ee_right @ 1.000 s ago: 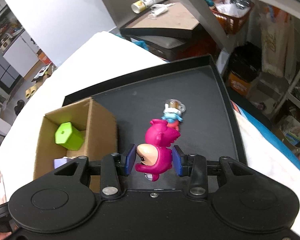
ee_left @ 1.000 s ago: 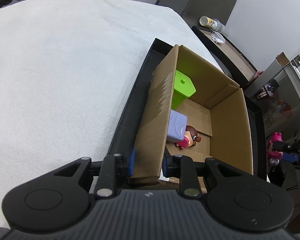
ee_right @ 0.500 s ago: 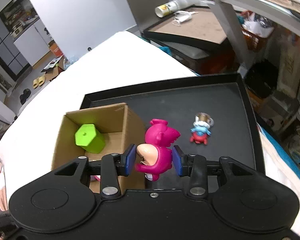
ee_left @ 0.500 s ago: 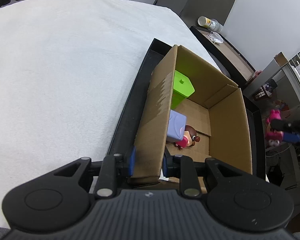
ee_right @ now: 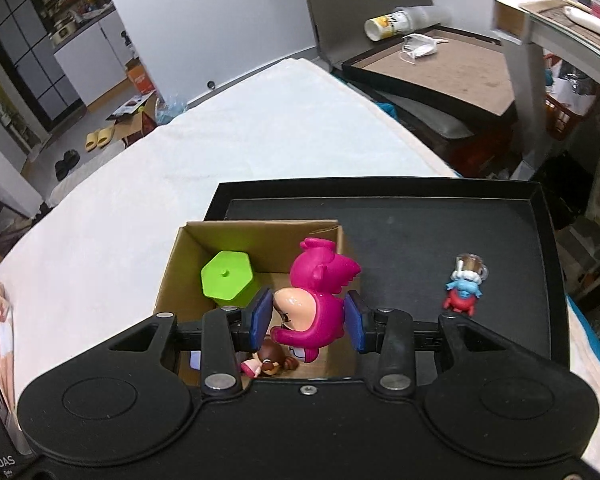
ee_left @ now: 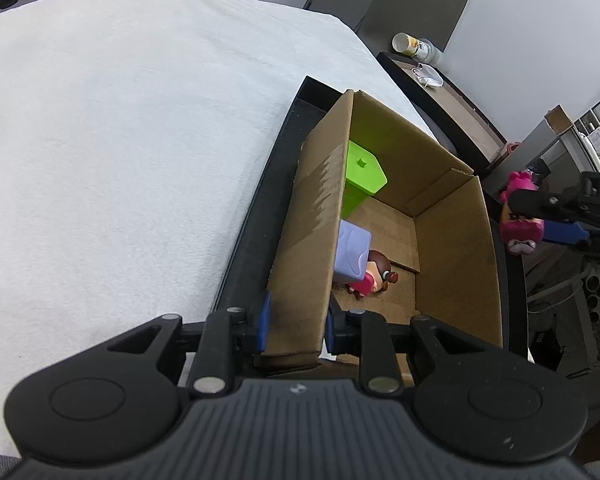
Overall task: Organize rigid objects
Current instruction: 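Carry the pink figure into the cardboard box and open the right gripper, then move the right gripper toward the blue-and-red figure holding a mug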
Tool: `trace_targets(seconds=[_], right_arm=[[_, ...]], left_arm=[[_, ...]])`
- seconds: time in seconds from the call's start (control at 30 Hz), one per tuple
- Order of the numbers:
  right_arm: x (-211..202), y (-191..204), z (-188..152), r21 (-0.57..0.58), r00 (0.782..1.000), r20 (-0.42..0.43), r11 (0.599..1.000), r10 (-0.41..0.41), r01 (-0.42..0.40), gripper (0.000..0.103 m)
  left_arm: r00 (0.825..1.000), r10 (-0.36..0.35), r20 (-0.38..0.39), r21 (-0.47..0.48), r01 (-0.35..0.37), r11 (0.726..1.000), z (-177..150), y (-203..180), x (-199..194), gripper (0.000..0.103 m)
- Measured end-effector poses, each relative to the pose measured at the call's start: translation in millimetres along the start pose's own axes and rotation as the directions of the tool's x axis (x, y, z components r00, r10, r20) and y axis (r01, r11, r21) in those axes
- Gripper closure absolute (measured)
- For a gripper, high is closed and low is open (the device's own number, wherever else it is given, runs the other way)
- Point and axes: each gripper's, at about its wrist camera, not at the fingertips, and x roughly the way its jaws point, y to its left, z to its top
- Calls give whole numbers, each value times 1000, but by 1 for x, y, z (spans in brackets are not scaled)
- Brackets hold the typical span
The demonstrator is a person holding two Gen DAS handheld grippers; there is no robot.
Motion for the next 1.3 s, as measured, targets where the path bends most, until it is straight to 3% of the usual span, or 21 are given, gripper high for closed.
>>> trace_targets(seconds=[0.53, 1.3], right_arm=[[14, 24, 9, -73, 999, -25, 997, -20, 18, 59], [-27, -50, 3, -8, 999, 11, 999, -53, 53, 48]], left_arm=[[1000, -12, 2, 7, 12, 1000, -1, 1, 0, 78], [1000, -5, 1, 3, 5, 1000, -1, -1, -1, 78]])
